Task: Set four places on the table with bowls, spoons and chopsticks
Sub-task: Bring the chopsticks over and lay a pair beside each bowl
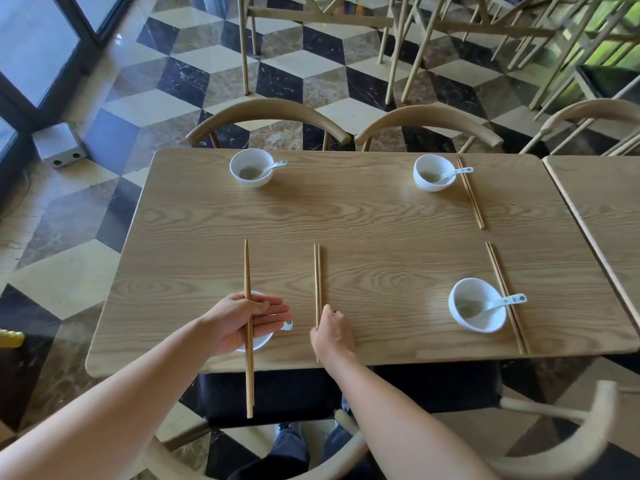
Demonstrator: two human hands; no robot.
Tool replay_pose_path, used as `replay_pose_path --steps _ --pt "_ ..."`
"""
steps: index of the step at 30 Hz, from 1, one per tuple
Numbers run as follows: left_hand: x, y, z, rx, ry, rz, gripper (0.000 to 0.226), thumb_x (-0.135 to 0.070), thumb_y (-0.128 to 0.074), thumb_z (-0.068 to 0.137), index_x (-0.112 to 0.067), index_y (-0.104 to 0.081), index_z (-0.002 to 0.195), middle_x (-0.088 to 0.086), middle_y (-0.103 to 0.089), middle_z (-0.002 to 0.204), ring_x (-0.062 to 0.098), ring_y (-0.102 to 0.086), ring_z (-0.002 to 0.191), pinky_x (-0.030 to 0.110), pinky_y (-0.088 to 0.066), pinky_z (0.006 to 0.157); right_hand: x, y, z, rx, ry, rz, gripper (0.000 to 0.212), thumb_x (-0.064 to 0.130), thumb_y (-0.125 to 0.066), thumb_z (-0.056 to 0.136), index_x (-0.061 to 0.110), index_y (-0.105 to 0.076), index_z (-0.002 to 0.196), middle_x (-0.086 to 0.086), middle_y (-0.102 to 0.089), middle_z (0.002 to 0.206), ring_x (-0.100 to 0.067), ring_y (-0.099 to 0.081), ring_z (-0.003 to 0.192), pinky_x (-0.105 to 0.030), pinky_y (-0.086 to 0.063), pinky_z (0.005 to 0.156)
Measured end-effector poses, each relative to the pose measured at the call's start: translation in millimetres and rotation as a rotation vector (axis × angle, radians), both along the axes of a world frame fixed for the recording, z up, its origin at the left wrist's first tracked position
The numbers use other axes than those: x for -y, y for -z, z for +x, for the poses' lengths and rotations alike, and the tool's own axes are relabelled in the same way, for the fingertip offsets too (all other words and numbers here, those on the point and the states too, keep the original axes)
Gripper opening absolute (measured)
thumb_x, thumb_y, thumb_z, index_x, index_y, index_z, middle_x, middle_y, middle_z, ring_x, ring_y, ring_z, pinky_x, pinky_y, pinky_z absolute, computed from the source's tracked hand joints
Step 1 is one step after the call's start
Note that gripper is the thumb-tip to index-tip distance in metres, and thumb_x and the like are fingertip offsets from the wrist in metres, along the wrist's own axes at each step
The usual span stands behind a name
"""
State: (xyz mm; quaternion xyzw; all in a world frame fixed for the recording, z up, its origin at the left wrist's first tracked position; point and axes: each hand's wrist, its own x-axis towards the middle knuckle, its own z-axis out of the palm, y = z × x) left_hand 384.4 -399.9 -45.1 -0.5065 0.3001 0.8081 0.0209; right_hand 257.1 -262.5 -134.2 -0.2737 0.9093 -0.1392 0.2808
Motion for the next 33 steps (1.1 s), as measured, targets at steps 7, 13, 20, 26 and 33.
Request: replay_pose_path --steps 7,13,20,26,33 --pt "-3 -1 -5 0.002 -0.003 0.008 0.027 0.007 -0.042 0.1 0.009 -0.064 0.115 0.025 -0.073 0.109 0.034 -0.074 0.099 0.035 -0.063 0.072 -7 3 -9 0.046 0.048 -0.002 0.012 0.016 -0.062 0.088 0.016 -0.05 0.084 -0.002 -0.06 0.089 -0.014 -0.052 0.068 -0.026 -0.045 0.057" --pt "-3 -7 -9 -0.002 -0.003 0.002 0.026 0.008 -0.041 0.1 0.01 -0.063 0.115 0.025 -0.074 0.108 0.035 -0.074 0.097 0.035 -0.063 0.072 -7 1 -13 0.079 0.12 -0.006 0.025 0.022 -0.069 0.086 0.017 -0.048 0.072 -0.001 -0.059 0.078 -0.018 -0.055 0.066 -0.026 -0.041 0.054" --pt "0 -6 -10 -0.003 -0.002 0.012 0.026 0.007 -0.042 0.1 0.01 -0.062 0.115 0.024 -0.074 0.108 0.034 -0.074 0.097 0.035 -0.064 0.071 -4 -1 -17 0.115 0.122 0.016 0.022 0.025 -0.072 0.085 0.013 -0.054 0.077 -0.006 -0.063 0.084 -0.025 -0.063 0.077 -0.033 -0.054 0.066" --pt "0 -5 -11 -0.009 0.009 0.019 0.026 0.006 -0.041 0.101 0.01 -0.062 0.117 0.024 -0.073 0.11 0.034 -0.074 0.099 0.035 -0.064 0.072 -3 -2 -17 0.111 0.097 0.049 0.021 0.024 -0.073 0.084 0.014 -0.055 0.082 -0.008 -0.065 0.091 -0.025 -0.065 0.082 -0.03 -0.051 0.065" --pt "0 -3 -16 -0.014 0.02 0.023 0.027 0.007 -0.04 0.101 0.01 -0.062 0.116 0.024 -0.074 0.109 0.033 -0.074 0.098 0.035 -0.064 0.073 -2 -3 -16 0.124 0.11 0.063 0.023 0.027 -0.072 0.085 0.015 -0.053 0.079 -0.005 -0.063 0.085 -0.022 -0.061 0.073 -0.025 -0.043 0.056"
